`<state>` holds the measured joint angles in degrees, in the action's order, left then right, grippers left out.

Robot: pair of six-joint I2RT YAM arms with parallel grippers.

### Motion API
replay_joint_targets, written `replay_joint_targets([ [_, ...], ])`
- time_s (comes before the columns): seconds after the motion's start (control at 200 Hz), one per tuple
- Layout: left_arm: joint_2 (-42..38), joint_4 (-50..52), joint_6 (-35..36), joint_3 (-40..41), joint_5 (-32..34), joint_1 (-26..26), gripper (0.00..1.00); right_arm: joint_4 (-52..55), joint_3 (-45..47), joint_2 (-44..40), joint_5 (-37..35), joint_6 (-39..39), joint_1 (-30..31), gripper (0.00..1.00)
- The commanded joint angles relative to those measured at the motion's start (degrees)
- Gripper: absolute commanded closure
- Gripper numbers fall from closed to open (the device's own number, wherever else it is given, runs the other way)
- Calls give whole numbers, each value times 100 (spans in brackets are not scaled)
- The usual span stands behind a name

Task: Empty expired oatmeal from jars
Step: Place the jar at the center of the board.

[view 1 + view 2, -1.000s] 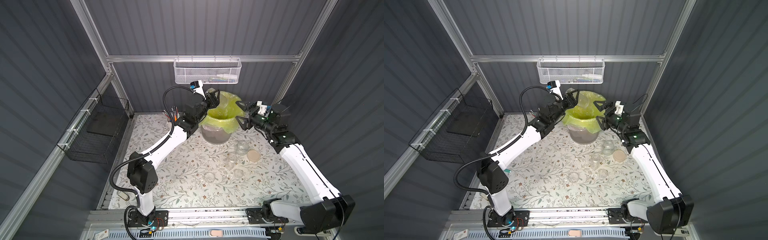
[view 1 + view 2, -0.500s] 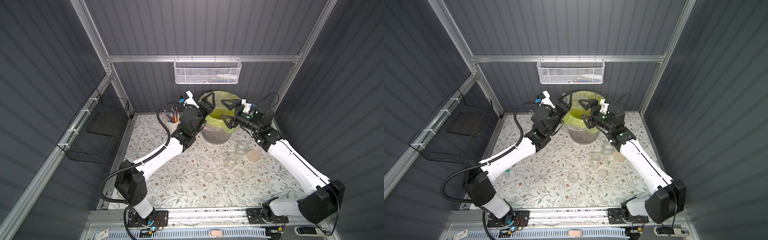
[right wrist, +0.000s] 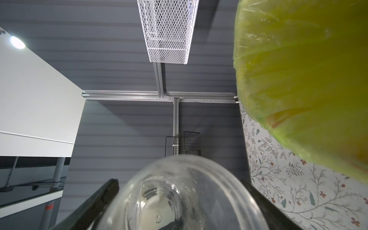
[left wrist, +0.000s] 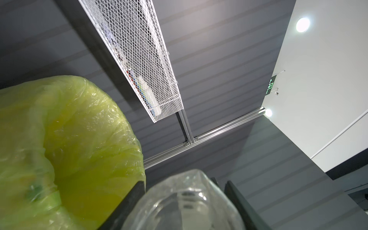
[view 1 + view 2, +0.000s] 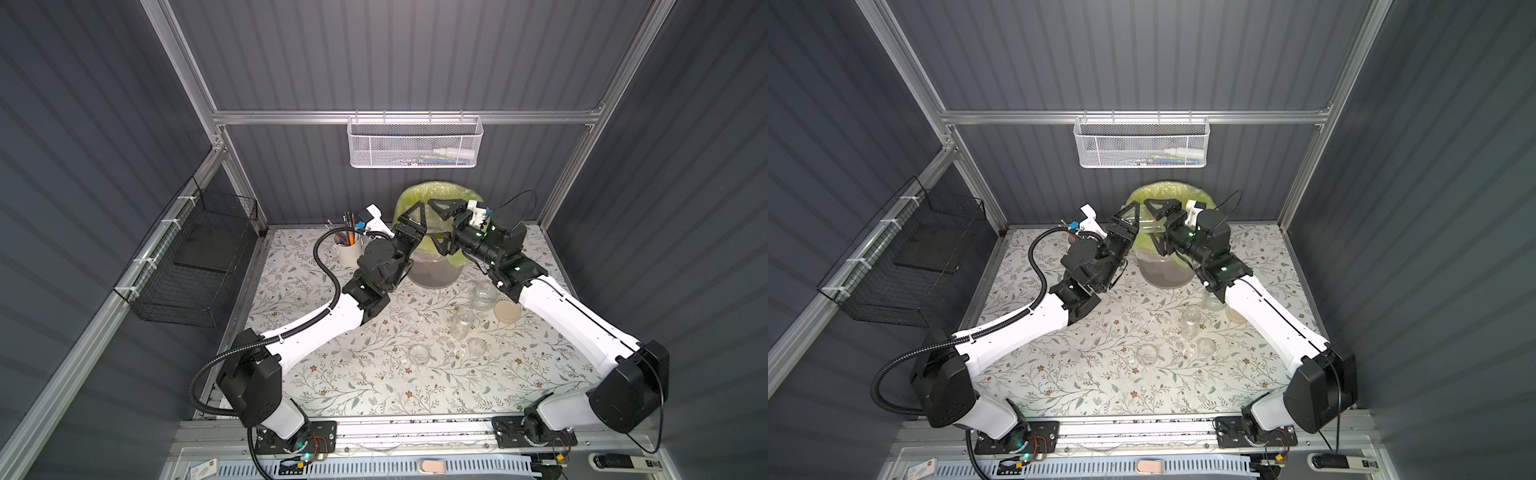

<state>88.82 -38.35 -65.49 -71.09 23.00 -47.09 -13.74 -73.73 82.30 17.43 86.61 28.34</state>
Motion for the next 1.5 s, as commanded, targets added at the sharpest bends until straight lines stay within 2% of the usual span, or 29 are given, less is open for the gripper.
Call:
replay_joint_targets([
  [0.0,-239,-330,-95,155,70,-67,74,-307,-26,-48,-201,-98,67,12],
  [0.21,-378,-476,-240,518,23,-67,72,-289,57,-107,-415,-191,247,20],
  [0.315,-432,-586,-293,680,-20,-77,67,-384,166,-96,-472,-204,363,30],
  [0.395,-503,-608,-301,815,1,-88,56,-369,243,-132,-598,-273,473,35],
  [0.45,-563,-573,-306,897,4,-85,45,-300,294,-189,-696,-342,539,40],
  [0.51,-662,-527,-278,980,13,-89,39,-215,331,-257,-793,-414,576,44],
  [0.64,-849,-371,-186,1129,45,-88,15,73,270,-398,-978,-685,667,53],
  [0.66,-880,-344,-181,1154,46,-87,4,134,230,-414,-995,-759,685,54],
  [0.68,-906,-325,-172,1182,35,-90,1,221,185,-424,-1011,-834,702,55],
  [0.8,-1208,-167,-46,1434,9,-88,0,759,-34,-525,-1205,-1284,804,58],
  [0.901,-1754,215,152,1768,104,-88,0,1268,-203,-549,-1313,-1654,861,60],
  [0.981,-2362,1119,422,1947,249,-89,0,1742,-384,-527,-1382,-2087,944,60],
  [1.096,-3158,3173,874,1869,550,-85,0,2522,-629,-427,-1514,-2700,1088,59],
  [1.161,-3570,3917,1114,2043,746,-90,0,2741,-618,-364,-1521,-2962,1218,59],
  [1.296,-4019,5508,1451,2212,1360,-89,0,3457,-788,-110,-1909,-3662,1644,58],
  [1.401,-4202,5826,1688,2475,1638,-87,0,3812,-794,76,-2340,-4122,2000,58],
  [1.496,-4316,5980,1880,2706,1923,-90,0,3954,-783,285,-3048,-4738,2378,57],
])
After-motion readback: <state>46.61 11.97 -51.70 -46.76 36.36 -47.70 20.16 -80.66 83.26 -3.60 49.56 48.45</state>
